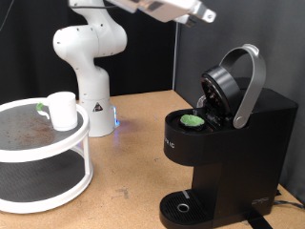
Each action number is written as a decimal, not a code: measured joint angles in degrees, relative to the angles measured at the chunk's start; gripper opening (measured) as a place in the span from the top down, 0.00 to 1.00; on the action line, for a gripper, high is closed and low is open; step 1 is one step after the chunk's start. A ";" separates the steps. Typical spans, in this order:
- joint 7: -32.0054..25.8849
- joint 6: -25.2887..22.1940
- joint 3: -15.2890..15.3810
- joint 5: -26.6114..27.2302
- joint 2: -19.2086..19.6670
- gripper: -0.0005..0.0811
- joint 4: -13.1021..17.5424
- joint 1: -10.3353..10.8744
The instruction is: Make a cup of coffee with the keurig machine
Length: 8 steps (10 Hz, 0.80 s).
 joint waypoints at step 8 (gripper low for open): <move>12.50 8.76 12.49 -7.68 3.32 0.01 5.36 2.91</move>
